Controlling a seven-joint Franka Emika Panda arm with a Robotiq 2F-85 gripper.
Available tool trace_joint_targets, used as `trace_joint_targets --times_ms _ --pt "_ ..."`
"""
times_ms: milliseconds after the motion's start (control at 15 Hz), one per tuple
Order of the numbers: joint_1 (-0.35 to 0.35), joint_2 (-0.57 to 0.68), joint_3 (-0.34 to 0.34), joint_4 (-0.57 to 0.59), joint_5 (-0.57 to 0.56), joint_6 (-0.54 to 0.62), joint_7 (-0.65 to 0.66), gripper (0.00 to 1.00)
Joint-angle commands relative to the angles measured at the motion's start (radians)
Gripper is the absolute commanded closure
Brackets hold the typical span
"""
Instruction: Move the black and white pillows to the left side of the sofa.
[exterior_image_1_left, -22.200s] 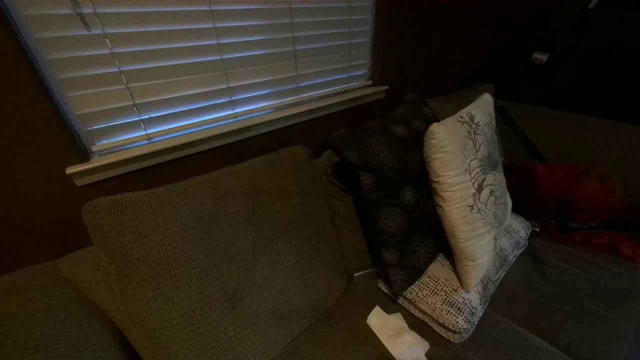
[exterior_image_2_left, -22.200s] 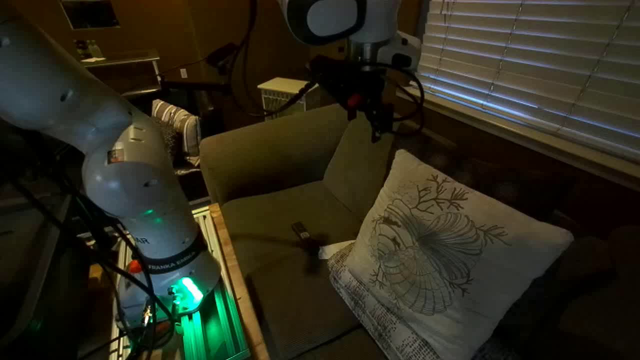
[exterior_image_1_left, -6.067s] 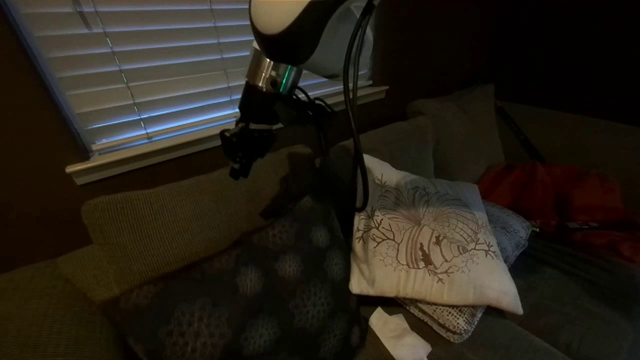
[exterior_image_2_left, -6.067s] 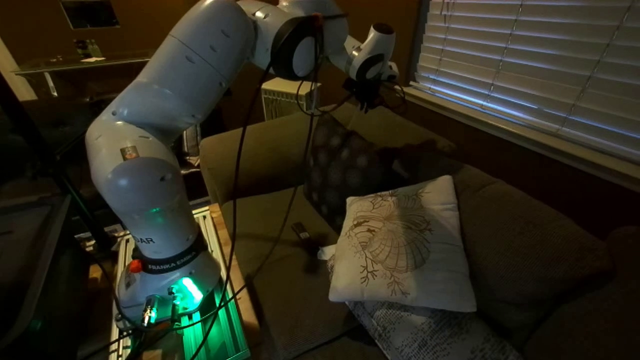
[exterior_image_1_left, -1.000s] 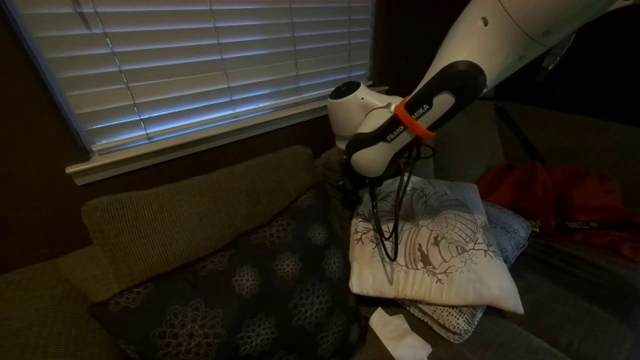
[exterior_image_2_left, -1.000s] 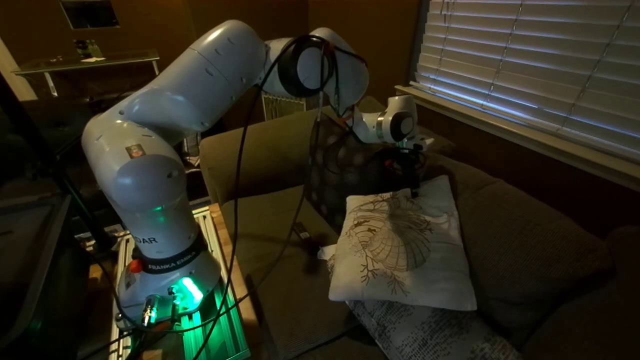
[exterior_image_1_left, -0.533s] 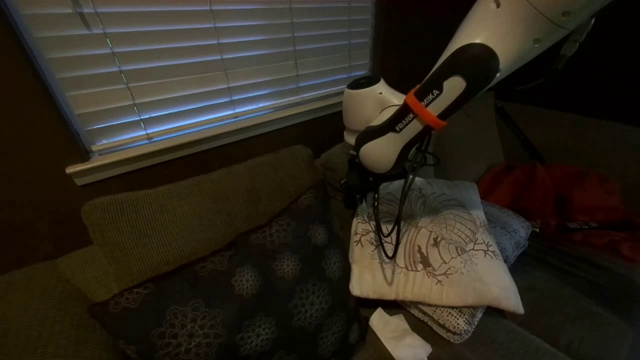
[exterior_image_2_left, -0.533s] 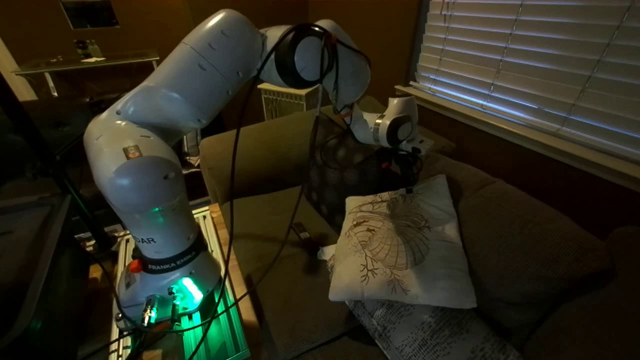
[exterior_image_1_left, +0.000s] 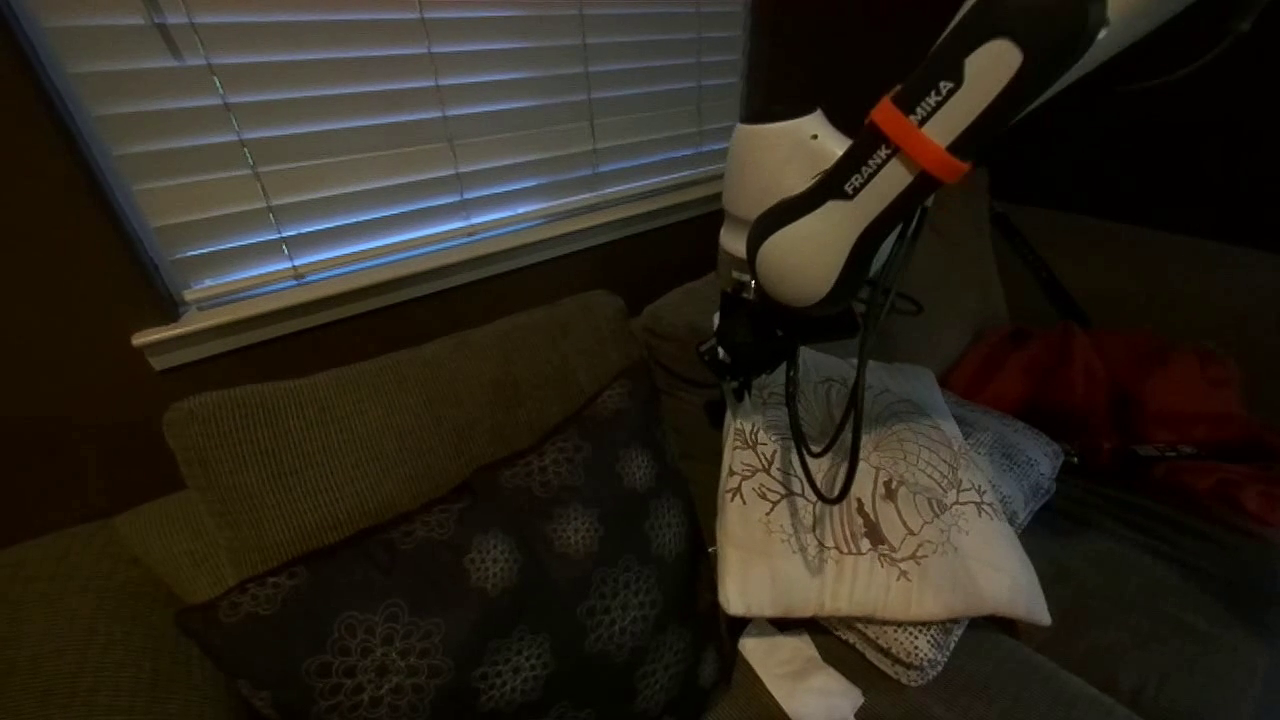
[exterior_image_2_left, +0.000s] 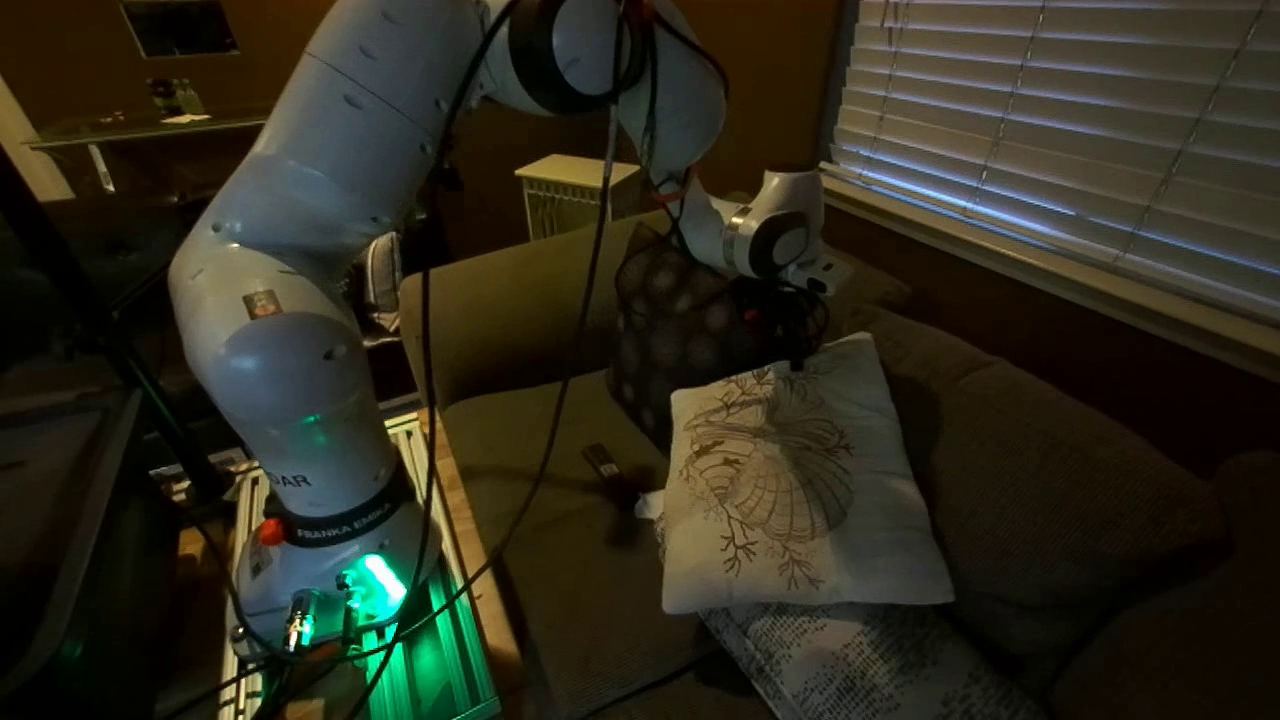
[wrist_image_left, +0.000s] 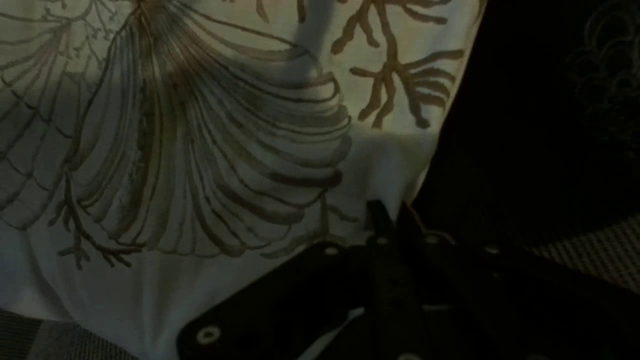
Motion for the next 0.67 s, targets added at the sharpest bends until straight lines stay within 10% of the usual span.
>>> trace_joint_targets --times_ms 0,600 --pt "0.006 -0.168 0.022 -0.181 0.049 0.004 -0.029 0.99" --pt "-0.003 -0.326 0.124 -0.306 0.144 0.031 -0.06 0.99"
